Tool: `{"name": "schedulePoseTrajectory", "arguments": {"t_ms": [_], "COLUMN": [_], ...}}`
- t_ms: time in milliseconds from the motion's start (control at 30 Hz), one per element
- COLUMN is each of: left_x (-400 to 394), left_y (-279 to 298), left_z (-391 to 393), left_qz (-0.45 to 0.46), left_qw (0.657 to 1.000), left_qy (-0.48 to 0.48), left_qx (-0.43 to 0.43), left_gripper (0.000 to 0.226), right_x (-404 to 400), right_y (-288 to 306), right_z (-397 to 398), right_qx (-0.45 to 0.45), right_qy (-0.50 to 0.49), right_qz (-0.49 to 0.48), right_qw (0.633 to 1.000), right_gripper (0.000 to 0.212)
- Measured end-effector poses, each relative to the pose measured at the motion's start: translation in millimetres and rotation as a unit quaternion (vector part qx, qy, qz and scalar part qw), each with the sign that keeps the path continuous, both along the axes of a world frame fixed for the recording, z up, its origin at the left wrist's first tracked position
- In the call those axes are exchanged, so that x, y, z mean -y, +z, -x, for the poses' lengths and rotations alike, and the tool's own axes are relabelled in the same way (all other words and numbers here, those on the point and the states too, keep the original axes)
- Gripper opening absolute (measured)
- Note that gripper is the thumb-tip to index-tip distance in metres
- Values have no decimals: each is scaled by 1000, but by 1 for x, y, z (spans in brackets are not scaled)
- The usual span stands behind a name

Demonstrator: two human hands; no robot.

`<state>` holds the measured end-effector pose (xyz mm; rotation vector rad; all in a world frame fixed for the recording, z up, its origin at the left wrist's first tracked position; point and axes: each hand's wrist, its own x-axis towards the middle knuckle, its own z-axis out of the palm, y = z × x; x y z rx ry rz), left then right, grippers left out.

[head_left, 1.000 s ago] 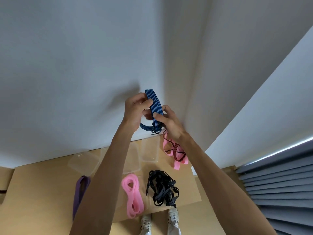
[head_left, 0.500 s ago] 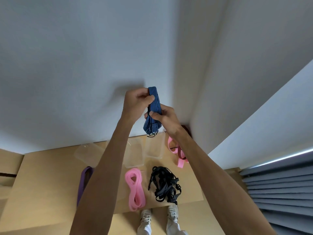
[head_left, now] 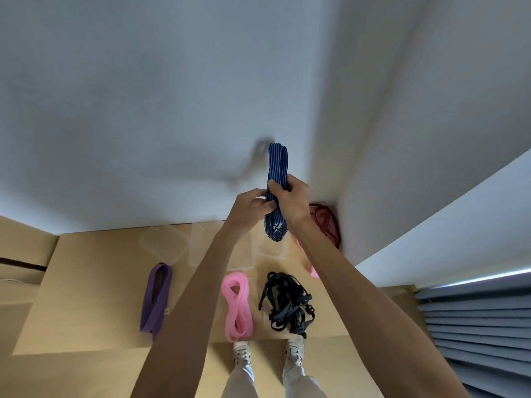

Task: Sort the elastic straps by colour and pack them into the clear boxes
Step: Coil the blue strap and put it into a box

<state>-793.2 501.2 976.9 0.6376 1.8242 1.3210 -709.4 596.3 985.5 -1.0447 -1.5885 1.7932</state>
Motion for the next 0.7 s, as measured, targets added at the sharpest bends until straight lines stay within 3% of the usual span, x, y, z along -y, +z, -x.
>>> {"name": "schedulePoseTrajectory", "arguments": {"t_ms": [133,333,433,533,700], "left_x": [27,94,141,203,307], "left_y": [-16,-27,-34,-52,-95], "left_z": [9,43,70,98,143], "left_qz": [15,-4,-10,5,30], "left_qw": [999,999,999,998,981], "left_qy": [-9,-15,-5,67,159], "left_qx": [-50,-39,-31,3,104], "left_gripper": [16,18,21,24,23], "right_x": [25,80,124,179,283], "right_y": [-12,-14,-18,-30,-76], "right_z": [16,57,85,119,174], "right_qx": [17,44,71,113,157], "right_qy": [-3,40,70,109,169], "right_qz": [47,109,97,57,57], "right_qw": [999,992,990,986,971], "right_gripper": [24,13,18,11,49]}}
